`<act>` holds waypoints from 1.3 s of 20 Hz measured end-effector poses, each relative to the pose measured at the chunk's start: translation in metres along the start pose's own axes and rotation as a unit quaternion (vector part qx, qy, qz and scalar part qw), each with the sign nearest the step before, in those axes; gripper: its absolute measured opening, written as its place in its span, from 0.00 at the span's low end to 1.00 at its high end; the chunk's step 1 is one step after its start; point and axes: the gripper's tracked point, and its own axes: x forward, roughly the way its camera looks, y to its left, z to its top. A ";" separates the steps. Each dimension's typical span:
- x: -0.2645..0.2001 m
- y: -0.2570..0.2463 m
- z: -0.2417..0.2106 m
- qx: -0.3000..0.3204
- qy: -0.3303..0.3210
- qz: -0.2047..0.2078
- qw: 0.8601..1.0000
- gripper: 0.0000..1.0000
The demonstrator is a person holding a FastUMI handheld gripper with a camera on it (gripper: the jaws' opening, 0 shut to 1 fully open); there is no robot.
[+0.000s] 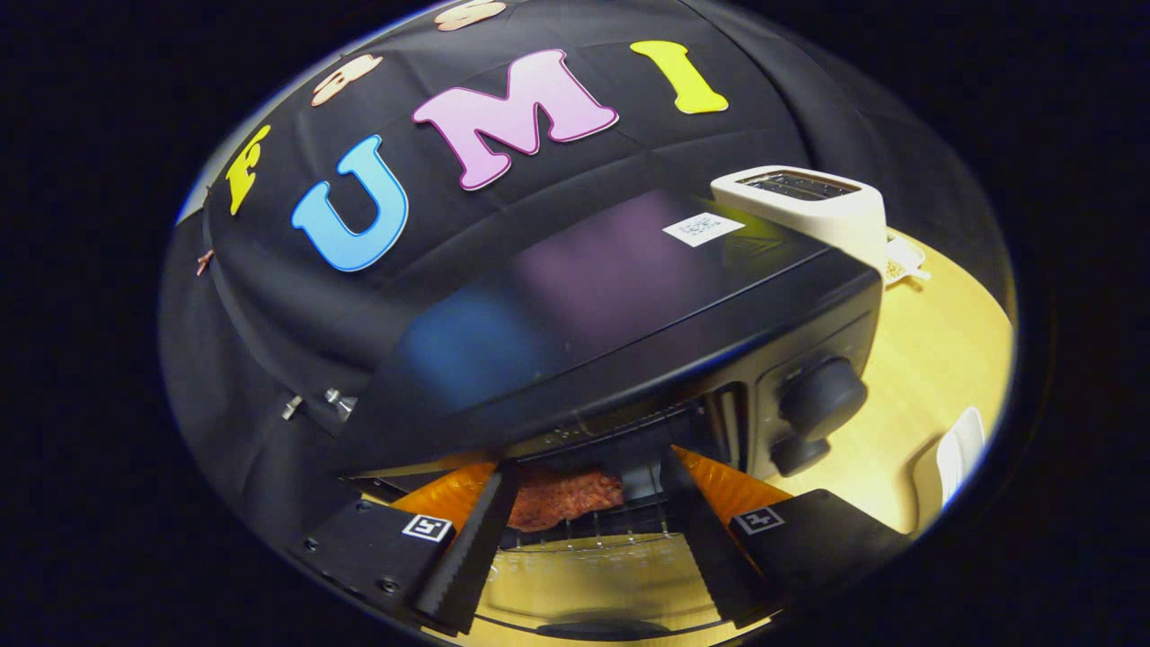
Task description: Open the toaster oven, put the food inside, and close the toaster oven door.
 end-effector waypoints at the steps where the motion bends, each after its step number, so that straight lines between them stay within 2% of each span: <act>1: -0.005 -0.002 -0.001 -0.007 0.001 -0.003 1.000 0.98; 6: -0.031 -0.003 -0.005 -0.041 0.002 -0.012 0.999 0.98; 14: -0.089 0.024 -0.026 -0.087 0.020 0.011 0.996 0.98; 18: -0.116 0.034 -0.066 -0.127 0.058 0.019 0.990 0.98; 22: -0.143 0.042 -0.121 -0.173 0.117 0.030 0.978 0.98; 26: -0.145 0.032 -0.171 -0.191 0.190 0.000 0.963 0.99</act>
